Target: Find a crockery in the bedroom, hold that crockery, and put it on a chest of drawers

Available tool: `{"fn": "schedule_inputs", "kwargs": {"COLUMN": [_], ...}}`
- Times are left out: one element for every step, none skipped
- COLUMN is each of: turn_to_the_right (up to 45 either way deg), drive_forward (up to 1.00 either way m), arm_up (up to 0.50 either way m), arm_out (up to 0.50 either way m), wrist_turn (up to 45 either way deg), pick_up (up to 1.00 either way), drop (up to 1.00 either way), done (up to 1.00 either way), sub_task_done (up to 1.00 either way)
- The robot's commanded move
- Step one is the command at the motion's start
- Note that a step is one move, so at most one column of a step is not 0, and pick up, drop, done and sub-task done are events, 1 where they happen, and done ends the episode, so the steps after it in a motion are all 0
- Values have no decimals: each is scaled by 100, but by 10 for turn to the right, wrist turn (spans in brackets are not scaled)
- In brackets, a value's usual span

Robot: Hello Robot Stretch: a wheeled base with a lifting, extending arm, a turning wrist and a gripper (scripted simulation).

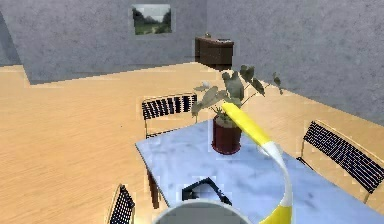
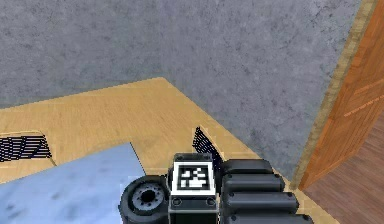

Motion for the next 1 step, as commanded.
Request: {"fn": "schedule_inputs", "kwargs": {"turn_to_the_right": [-450], "drive_forward": [0], "arm_up": [0], "arm_out": [0], "wrist_turn": [0], "pick_up": [0], "drop": [0], "done": [0], "sub_task_done": [0]}}
